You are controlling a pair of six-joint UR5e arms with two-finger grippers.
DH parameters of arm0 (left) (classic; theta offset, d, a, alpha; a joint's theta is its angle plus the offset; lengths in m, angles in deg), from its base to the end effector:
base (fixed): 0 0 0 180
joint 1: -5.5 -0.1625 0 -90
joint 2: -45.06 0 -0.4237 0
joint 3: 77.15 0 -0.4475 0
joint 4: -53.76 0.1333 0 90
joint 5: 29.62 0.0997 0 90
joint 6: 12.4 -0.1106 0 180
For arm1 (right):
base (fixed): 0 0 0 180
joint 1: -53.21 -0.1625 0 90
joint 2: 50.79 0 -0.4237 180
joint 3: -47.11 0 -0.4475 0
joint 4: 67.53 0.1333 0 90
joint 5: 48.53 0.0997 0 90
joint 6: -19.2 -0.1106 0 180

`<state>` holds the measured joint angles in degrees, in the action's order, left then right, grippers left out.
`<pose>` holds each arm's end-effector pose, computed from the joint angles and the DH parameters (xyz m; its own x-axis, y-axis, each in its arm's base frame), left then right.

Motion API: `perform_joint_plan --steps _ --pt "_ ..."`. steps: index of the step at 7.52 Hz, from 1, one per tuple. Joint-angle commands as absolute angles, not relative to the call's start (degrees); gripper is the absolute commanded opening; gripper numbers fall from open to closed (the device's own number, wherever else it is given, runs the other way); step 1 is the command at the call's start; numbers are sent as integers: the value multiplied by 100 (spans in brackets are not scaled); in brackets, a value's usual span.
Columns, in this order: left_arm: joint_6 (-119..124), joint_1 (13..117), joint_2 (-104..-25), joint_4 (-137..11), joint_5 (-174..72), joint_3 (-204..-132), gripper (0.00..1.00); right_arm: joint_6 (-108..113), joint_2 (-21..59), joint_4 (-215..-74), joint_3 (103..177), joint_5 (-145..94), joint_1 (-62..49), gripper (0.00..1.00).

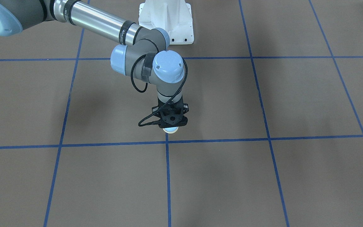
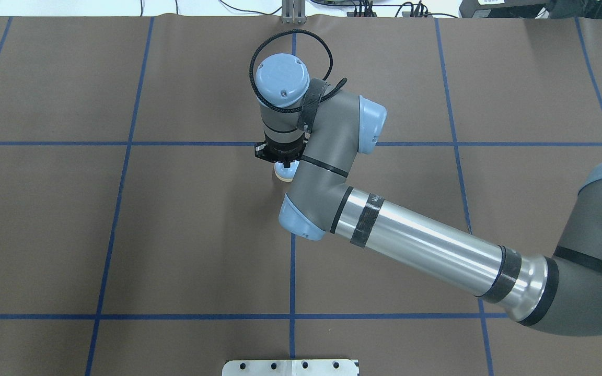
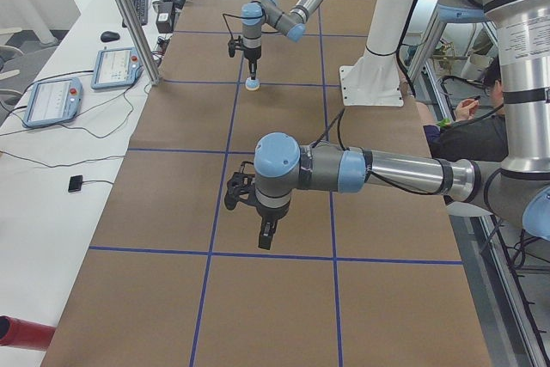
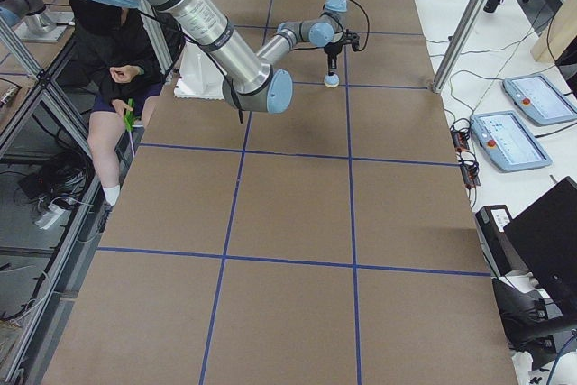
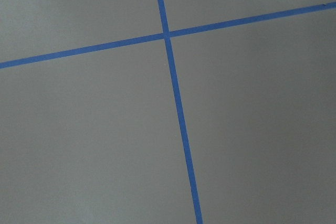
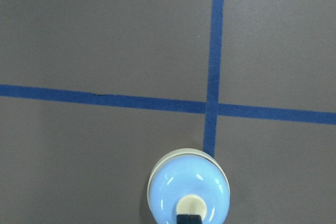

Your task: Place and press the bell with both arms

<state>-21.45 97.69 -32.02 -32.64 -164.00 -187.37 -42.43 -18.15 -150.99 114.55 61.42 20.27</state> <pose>-0.0732 -0.4513 0.5911 0.7130 0.1744 -0.6791 -0.0750 0.9820 0.1735 -0.6763 -0.5521 0.1478 0.7074 -0.0739 0.7029 0.0161 0.9960 0.0885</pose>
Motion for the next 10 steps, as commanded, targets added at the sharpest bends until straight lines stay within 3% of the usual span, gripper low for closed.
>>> perform_joint_plan --steps 1,6,8,10 --pt "-2145 9769 -3202 -3264 -16400 -18736 100 -4250 -1800 -15103 11452 6142 2034 0" --pt "-2145 9769 -3202 -3272 -16400 -18719 100 -4250 -1967 -15277 11759 6212 1850 0" --pt "-2154 9769 -3193 -3281 -16400 -18666 100 -4250 -1906 -15637 12101 6230 1605 98" --pt "-2006 9769 -3123 -3290 -16400 -18666 100 -4110 -1540 -15998 12705 6946 1009 99"
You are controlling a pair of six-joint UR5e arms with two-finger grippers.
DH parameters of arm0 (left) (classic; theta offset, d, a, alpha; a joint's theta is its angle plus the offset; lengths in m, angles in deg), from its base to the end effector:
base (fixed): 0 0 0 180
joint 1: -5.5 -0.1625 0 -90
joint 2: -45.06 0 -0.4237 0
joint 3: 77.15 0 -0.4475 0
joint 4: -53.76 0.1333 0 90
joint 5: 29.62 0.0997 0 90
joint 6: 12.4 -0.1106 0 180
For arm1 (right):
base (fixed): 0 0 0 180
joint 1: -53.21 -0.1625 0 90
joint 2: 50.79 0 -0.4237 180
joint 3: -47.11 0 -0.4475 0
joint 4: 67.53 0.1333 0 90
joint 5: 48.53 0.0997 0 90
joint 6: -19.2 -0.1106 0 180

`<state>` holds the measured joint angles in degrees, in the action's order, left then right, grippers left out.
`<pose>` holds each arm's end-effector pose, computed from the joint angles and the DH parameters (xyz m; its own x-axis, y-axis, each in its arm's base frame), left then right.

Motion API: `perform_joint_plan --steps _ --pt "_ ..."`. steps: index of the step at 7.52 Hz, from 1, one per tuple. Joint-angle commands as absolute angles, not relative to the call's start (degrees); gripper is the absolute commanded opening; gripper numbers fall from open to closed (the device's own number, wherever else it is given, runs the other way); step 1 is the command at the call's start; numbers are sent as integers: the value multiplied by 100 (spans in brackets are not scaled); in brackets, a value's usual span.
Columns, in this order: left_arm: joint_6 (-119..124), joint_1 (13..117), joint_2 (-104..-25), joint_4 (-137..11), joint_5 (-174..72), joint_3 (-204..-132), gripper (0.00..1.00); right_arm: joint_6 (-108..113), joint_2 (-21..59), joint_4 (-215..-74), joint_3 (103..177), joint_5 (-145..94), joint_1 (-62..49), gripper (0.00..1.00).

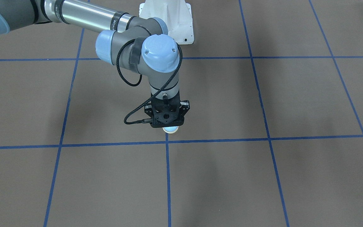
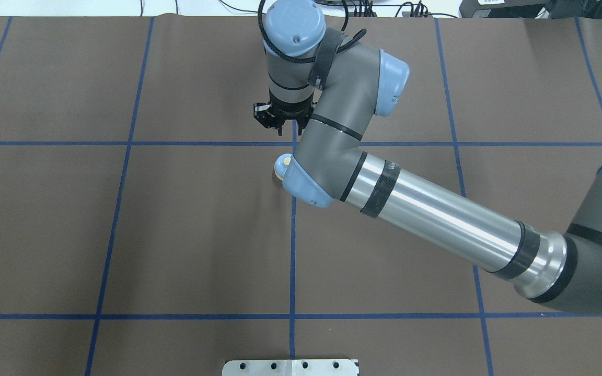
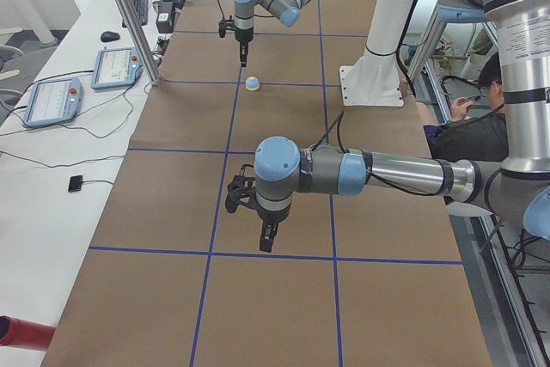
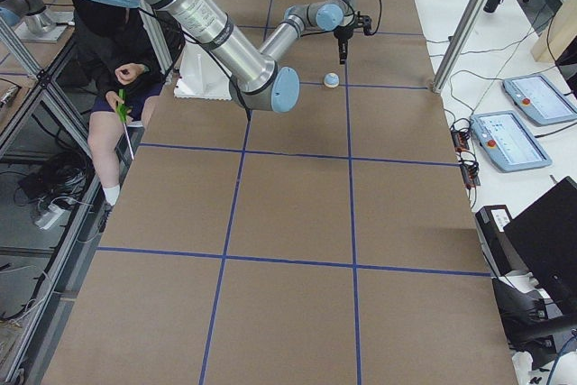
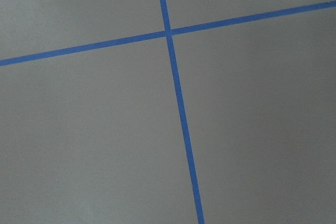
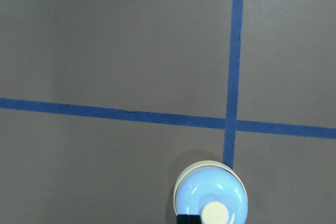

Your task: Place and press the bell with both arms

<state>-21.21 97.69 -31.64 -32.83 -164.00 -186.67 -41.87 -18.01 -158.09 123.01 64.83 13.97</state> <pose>-0.0731 -0.4484 0.6004 0.7129 0.1597 -0.6828 -0.0719 0.9852 0.1554 -0.5824 -0.5911 0.0934 0.6797 -0.0182 0.7332 -0.0505 0.9962 0.0716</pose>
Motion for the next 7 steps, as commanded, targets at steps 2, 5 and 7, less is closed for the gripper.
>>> perform_joint_plan --steps 2,5,7 --pt "-1855 9769 -3123 -3290 -16383 -18675 100 -3113 -540 -16017 13532 7423 280 99" --pt "-1654 9769 -3070 -3264 -16383 -18649 100 -891 866 -16078 14139 7950 -1011 99" --pt "-1697 9778 -3087 -3281 -16347 -18543 100 558 1982 -16078 14536 8478 -2013 99"
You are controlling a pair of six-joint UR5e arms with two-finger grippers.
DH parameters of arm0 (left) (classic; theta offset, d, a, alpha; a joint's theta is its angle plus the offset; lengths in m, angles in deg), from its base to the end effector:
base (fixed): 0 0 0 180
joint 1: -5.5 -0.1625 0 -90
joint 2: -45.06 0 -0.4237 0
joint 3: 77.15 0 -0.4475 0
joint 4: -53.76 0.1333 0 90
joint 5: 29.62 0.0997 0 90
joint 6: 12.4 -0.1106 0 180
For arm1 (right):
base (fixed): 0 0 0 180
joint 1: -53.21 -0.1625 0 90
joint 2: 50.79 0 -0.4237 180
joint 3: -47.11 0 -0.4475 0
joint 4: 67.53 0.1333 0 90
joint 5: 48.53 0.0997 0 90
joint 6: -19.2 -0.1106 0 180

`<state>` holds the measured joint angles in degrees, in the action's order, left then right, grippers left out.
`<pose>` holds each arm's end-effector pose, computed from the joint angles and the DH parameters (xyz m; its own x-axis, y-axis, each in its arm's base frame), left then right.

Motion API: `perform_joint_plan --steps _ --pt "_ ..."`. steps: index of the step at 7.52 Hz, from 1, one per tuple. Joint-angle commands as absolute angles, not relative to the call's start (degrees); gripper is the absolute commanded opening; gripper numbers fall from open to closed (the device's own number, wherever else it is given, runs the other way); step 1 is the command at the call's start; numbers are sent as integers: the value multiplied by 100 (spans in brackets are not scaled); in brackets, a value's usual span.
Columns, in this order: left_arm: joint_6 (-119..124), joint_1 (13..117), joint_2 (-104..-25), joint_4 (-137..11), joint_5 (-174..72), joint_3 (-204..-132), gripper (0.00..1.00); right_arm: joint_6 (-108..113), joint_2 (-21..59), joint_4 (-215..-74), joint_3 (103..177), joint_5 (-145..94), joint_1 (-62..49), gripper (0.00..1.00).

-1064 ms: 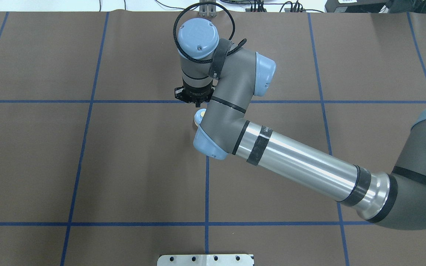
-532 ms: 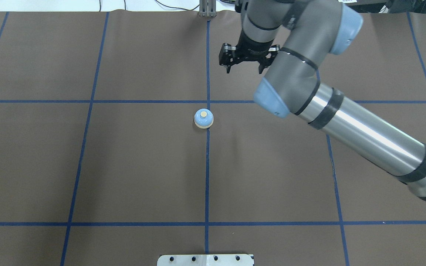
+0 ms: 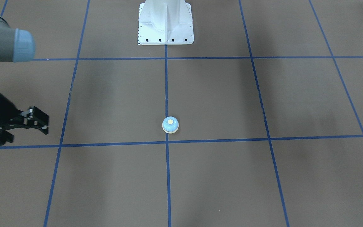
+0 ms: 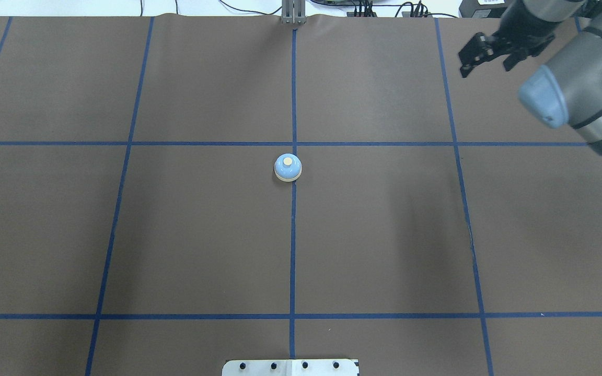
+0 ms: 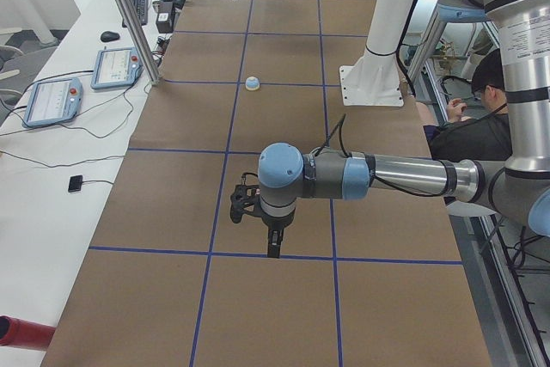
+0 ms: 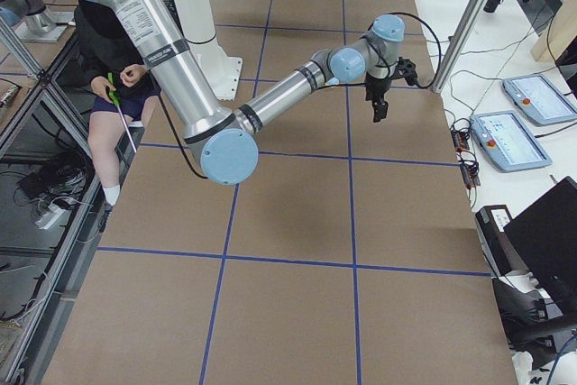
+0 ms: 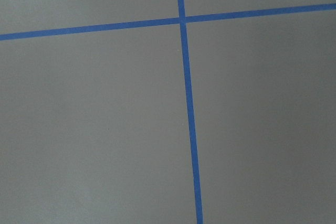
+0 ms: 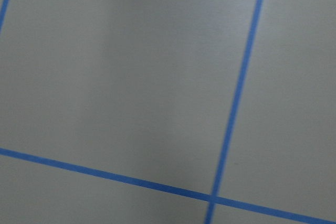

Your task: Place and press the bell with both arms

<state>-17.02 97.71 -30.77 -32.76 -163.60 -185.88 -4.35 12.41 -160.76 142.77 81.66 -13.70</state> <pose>-0.0736 -0.4410 0.6154 0.7203 0.0659 -0.6905 -0.0195 0.9970 0.0747 -0.2163 -0.6653 0.3256 0.6676 -0.2196 0.7114 0.0823 0.9714 0.2226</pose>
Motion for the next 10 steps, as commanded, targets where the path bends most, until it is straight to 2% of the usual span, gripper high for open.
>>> perform_joint_plan --steps 1,4,6,10 --pt "-1714 9787 -3088 -3290 -16373 -18560 100 1402 2510 -16078 14572 8567 -2479 99" --pt "-1688 9988 -3088 -3264 -16400 -18665 100 2725 3873 -16043 14738 8612 -3492 99" --pt "-1714 10042 -3079 -3281 -16400 -18701 100 2642 4630 -16043 15273 8524 -3731 99" --pt "-1723 10235 -2885 -3299 -16400 -19000 100 2087 4642 -16008 15363 8532 -3723 100"
